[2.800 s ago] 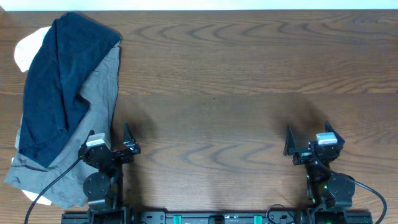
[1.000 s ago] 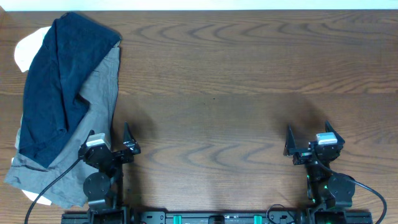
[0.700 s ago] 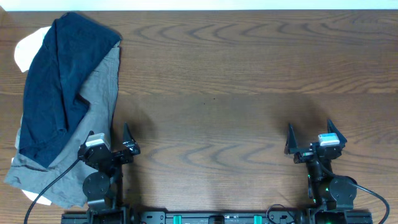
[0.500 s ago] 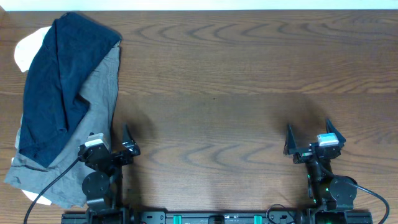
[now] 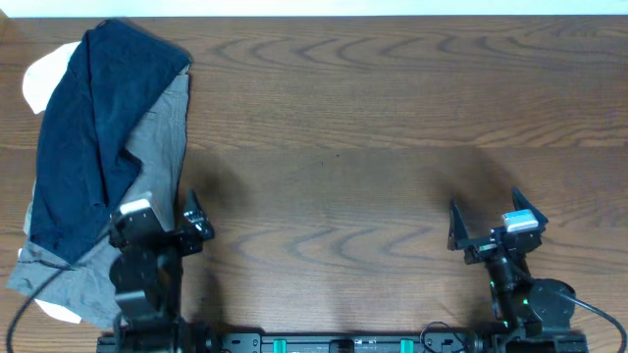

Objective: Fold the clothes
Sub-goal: 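Reach the left gripper to the navy shorts on the pile and grasp them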

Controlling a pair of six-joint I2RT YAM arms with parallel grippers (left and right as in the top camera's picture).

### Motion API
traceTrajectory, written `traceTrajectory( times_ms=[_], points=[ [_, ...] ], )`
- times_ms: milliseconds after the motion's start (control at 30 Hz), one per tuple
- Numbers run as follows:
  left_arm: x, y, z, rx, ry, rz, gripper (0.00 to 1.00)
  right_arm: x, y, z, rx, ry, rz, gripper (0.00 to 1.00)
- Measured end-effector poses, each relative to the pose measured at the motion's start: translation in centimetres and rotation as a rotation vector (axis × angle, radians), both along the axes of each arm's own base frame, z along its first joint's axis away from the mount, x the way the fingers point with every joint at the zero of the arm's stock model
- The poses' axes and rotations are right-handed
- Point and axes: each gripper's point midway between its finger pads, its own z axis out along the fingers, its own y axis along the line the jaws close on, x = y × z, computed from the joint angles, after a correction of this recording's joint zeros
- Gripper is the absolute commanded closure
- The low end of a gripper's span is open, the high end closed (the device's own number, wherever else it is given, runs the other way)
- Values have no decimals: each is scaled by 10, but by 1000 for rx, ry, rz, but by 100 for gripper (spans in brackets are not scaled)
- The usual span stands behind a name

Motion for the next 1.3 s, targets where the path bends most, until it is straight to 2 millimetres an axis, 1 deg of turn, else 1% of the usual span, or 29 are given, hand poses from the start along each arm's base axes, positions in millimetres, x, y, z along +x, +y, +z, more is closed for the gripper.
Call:
traceTrajectory(
  times_ms=[100,200,367,533,633,733,867,967,1000,1067,1133,1233,1300],
  points=[
    [6,-1,5,-14,75,-11,2,-5,0,12,0,8,0,1],
    [15,-4,15,-30,138,-29,2,-8,0,25,3,29,0,1],
    [30,-5,34,-52,243,-43,2,-3,0,35,5,137,0,1],
    [49,-3,59,-63,306,-47,2,16,6,53,14,269,33,1],
    [60,-2,74,-66,327,-47,2,29,11,57,27,381,65,1],
    [67,-1,83,-63,380,-53,2,42,16,57,42,508,94,1],
    [73,0,85,-36,500,-80,2,59,20,52,58,696,116,1],
    [86,5,86,-23,587,-94,2,84,21,58,52,734,128,1],
    [89,8,85,-24,608,-93,2,90,21,59,53,738,130,1],
    [100,16,84,-21,642,-88,2,100,23,59,59,748,140,1],
    [117,29,82,-8,655,-82,2,105,24,54,64,762,148,1],
    [140,47,77,11,637,-68,2,108,25,46,69,790,154,1],
    [154,61,70,14,628,-48,2,107,27,43,75,805,163,1]
  ],
)
